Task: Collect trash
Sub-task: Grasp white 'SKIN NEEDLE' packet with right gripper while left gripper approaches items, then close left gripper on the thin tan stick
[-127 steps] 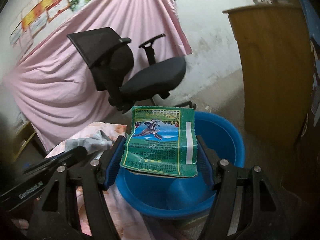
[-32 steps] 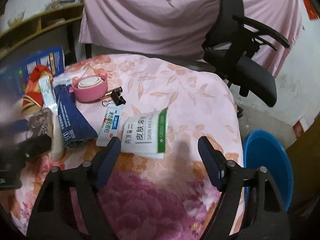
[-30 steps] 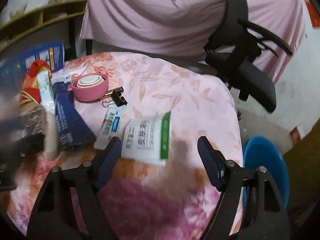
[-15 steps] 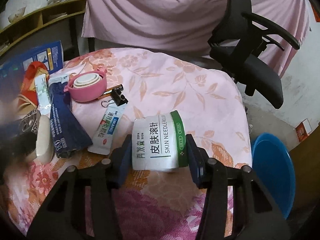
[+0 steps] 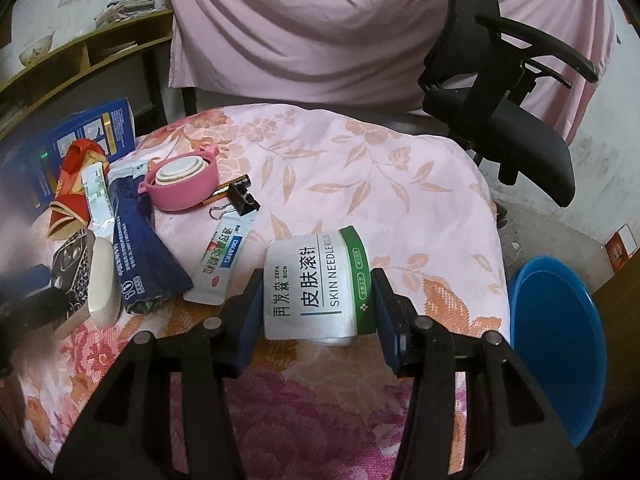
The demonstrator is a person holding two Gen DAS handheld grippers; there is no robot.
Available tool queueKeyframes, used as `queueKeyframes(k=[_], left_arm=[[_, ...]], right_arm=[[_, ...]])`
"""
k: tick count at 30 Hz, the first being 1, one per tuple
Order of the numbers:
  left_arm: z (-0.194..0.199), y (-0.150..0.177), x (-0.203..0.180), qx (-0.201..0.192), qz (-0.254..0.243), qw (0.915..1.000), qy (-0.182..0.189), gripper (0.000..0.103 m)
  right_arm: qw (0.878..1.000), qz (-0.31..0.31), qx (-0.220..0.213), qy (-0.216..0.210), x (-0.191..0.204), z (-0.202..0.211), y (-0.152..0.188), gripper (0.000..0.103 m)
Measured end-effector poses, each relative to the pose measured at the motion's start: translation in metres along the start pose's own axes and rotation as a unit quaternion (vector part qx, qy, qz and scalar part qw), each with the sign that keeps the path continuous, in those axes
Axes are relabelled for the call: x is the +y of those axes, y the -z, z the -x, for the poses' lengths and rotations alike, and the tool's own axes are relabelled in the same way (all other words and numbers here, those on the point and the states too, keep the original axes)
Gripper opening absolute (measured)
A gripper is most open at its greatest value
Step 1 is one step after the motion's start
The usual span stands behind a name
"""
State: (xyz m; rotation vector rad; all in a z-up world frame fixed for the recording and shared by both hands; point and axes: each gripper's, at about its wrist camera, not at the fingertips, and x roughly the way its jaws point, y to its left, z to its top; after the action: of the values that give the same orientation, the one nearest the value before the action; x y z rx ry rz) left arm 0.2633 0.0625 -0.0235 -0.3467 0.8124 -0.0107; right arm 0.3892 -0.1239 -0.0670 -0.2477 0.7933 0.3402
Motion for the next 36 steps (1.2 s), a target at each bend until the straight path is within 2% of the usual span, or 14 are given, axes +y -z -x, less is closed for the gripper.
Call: queueKeyframes(k=[2,6,9,14,17,23,30,36], left_arm=[[0.001,0.001,0.001,-0.006,0.008,0.9999,0.007,0.066],[0.001,-0.002,0.014,-0.012,0.066,0.9949,0.075,0.061],[-0.002,-0.005,0.024,-0.018,0.101,0.9896,0.101,0.051],[-0.005,-0.009,0.029,-0.009,0.126,0.9837,0.128,0.021],[-0.005,-0.010,0.032,-0.016,0.139,0.9792,0.147,0.015],[0.007,-0.011,0.016,-0.050,0.097,0.9817,0.156,0.005],[0.022,-0.007,-0.014,-0.102,0.026,0.9834,0.148,0.000],[0.025,-0.004,-0.028,-0.135,0.006,0.9799,0.147,0.000]], right_arm=[[1.000,0.000,0.000,0.001,0.000,0.000,0.000,0.070],[1.000,-0.002,-0.002,0.000,-0.003,0.002,0.001,0.070],[1.000,-0.002,-0.002,-0.002,-0.003,0.002,0.002,0.070],[1.000,0.001,-0.003,-0.003,-0.001,0.003,0.002,0.070],[1.000,-0.003,-0.007,-0.006,-0.002,0.005,0.003,0.070],[1.000,-0.013,-0.017,-0.015,-0.004,0.009,0.004,0.069],[0.999,-0.015,-0.037,-0.018,-0.004,0.017,0.006,0.069],[0.996,-0.021,-0.086,-0.020,-0.007,0.036,0.009,0.069]])
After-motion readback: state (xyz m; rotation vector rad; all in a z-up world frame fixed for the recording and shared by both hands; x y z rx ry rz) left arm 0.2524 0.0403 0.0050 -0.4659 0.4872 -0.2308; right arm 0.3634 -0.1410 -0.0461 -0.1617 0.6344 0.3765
